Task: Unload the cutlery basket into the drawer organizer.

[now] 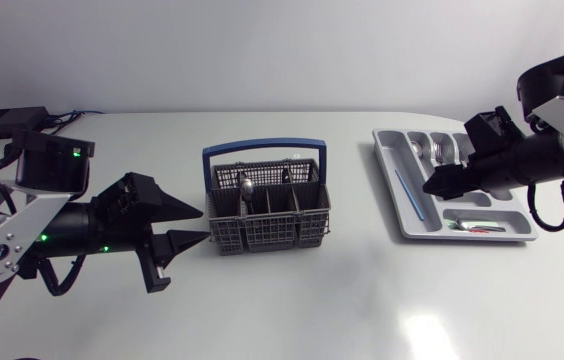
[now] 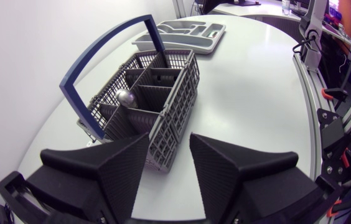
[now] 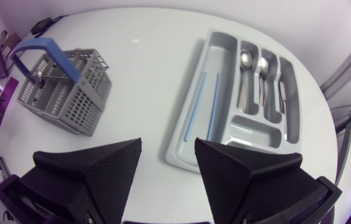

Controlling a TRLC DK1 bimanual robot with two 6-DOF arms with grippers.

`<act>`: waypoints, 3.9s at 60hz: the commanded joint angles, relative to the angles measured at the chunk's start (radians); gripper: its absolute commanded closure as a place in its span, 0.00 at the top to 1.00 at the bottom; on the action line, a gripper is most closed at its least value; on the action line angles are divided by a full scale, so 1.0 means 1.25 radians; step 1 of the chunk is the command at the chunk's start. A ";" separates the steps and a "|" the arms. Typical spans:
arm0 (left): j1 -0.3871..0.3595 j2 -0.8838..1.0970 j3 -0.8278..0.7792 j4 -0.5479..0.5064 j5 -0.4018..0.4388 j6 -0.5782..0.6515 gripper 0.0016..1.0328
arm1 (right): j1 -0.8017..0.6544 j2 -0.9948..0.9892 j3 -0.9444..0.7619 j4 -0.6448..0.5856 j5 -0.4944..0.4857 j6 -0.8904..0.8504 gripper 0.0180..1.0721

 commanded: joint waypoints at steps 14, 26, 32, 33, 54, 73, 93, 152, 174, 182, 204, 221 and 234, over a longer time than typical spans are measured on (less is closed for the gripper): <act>-0.009 0.062 0.020 0.057 0.001 -0.037 0.47 | 0.241 -0.045 -0.009 0.065 -0.035 0.095 0.61; -0.013 0.093 0.022 0.093 0.001 -0.046 0.47 | 0.364 0.042 0.034 0.139 -0.034 0.147 0.61; -0.012 0.104 0.022 0.110 0.001 -0.047 0.47 | 0.404 0.093 0.053 0.198 -0.032 0.173 0.61; -0.012 0.105 0.022 0.113 0.001 -0.047 0.47 | 0.413 0.107 0.059 0.209 -0.032 0.178 0.61; -0.003 0.153 0.025 0.169 0.001 -0.046 0.47 | 0.509 0.274 0.153 0.290 0.008 0.214 0.61; 0.004 0.194 0.032 0.226 0.001 -0.080 0.47 | 0.553 0.352 0.172 0.393 0.053 0.249 0.61; 0.009 0.229 0.035 0.246 0.001 -0.082 0.47 | 0.576 0.406 0.173 0.476 0.085 0.246 0.61; 0.008 0.256 0.024 0.264 0.001 -0.081 0.47 | 0.609 0.406 0.136 0.488 0.049 0.179 0.38; -0.001 0.255 0.056 0.269 0.001 -0.118 0.47 | 0.642 0.368 0.101 0.502 0.175 0.151 0.35; 0.004 0.255 0.080 0.267 0.001 -0.160 0.47 | 0.642 0.312 0.060 0.511 0.190 0.142 0.43; 0.019 0.332 0.208 0.164 0.027 -0.262 0.47 | 0.629 0.202 -0.028 0.519 0.197 0.134 0.53; 0.024 0.394 0.330 -0.029 0.055 -0.334 0.46 | 0.604 0.150 -0.074 0.524 0.196 0.134 0.54; 0.021 0.438 0.371 -0.065 0.072 -0.389 0.43 | 0.602 0.125 -0.090 0.527 0.195 0.135 0.54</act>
